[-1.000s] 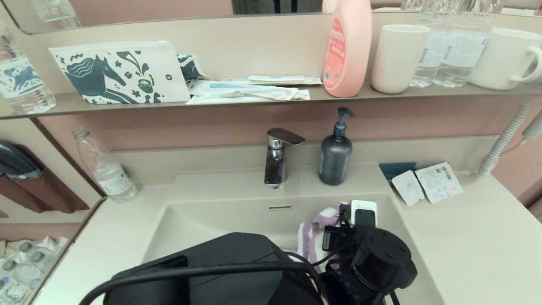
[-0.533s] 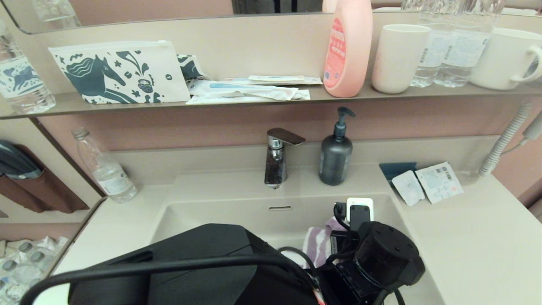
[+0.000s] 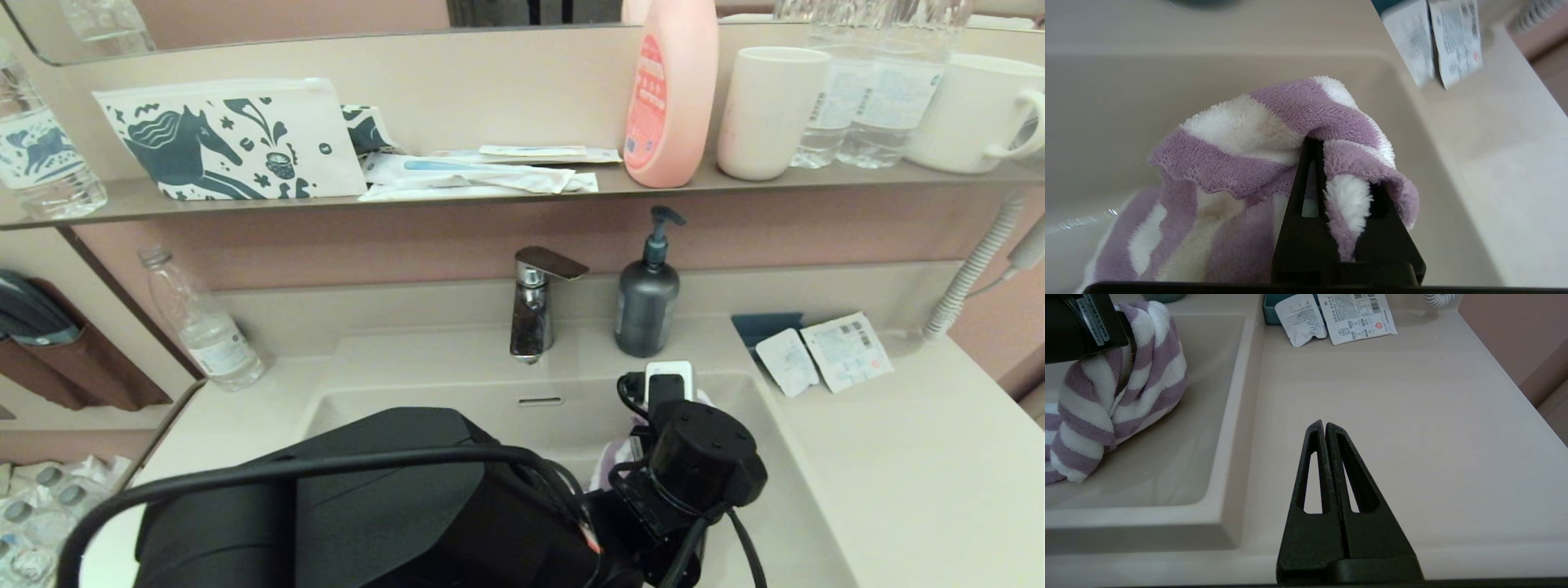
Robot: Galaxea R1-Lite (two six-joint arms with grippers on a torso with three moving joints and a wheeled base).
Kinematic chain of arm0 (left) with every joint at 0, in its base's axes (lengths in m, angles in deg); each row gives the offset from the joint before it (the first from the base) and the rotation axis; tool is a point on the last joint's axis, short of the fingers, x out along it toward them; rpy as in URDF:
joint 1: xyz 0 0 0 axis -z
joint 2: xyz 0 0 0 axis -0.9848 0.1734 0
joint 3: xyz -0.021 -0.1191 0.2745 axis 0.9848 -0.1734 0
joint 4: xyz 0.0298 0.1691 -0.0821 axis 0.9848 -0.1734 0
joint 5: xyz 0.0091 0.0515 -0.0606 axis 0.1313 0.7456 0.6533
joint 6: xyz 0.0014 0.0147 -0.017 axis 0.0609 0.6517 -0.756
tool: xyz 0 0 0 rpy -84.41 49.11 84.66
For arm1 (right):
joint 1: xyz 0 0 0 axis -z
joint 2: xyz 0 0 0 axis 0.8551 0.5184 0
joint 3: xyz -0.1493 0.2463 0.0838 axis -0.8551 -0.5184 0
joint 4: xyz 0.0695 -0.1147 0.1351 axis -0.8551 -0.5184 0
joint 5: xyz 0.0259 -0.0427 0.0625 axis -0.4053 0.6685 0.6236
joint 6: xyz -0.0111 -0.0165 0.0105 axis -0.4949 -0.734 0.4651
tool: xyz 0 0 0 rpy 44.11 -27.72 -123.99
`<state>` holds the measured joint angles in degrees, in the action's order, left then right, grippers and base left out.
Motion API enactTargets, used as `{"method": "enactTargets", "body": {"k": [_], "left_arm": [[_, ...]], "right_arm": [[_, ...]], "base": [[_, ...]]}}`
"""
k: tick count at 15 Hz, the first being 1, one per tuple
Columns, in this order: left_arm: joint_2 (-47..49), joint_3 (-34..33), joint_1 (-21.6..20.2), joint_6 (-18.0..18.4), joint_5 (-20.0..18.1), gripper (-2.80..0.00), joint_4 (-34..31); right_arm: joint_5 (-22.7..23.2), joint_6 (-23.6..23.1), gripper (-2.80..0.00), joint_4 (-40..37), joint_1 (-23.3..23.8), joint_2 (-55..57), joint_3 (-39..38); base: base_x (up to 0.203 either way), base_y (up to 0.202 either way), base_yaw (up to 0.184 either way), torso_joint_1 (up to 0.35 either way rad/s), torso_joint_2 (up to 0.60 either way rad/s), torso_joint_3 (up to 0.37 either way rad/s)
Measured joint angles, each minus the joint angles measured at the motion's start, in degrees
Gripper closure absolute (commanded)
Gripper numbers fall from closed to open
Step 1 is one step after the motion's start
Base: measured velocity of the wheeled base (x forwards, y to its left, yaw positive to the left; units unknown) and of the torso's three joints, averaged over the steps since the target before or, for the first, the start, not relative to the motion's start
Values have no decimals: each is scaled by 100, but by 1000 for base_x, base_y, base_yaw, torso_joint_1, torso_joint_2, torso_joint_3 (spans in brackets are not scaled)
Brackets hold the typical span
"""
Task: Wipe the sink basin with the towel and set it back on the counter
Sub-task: Wipe the sink
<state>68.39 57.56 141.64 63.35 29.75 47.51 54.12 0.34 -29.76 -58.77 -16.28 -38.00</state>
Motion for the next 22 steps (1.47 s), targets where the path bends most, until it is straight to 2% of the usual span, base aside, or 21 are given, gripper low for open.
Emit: {"method": "enactTargets", "body": {"k": [4, 14, 18, 22], "left_arm": [[236, -418, -122, 642, 73, 0, 1110], [600, -618, -687, 817, 34, 0, 1340], [304, -1407, -915, 865, -85, 0, 1695], [105, -2502, -985, 981, -91, 0, 2618]], "right_arm": [[0, 0, 0, 0, 0, 0, 0], [-1, 0, 0, 2, 0, 0, 0], [-1, 0, 0, 0, 0, 0, 0], [-1, 1, 0, 0, 0, 0, 0]], "base": [[0, 0, 0, 0, 0, 0], [0, 0, 0, 0, 0, 0], [0, 0, 0, 0, 0, 0], [0, 0, 0, 0, 0, 0]]}}
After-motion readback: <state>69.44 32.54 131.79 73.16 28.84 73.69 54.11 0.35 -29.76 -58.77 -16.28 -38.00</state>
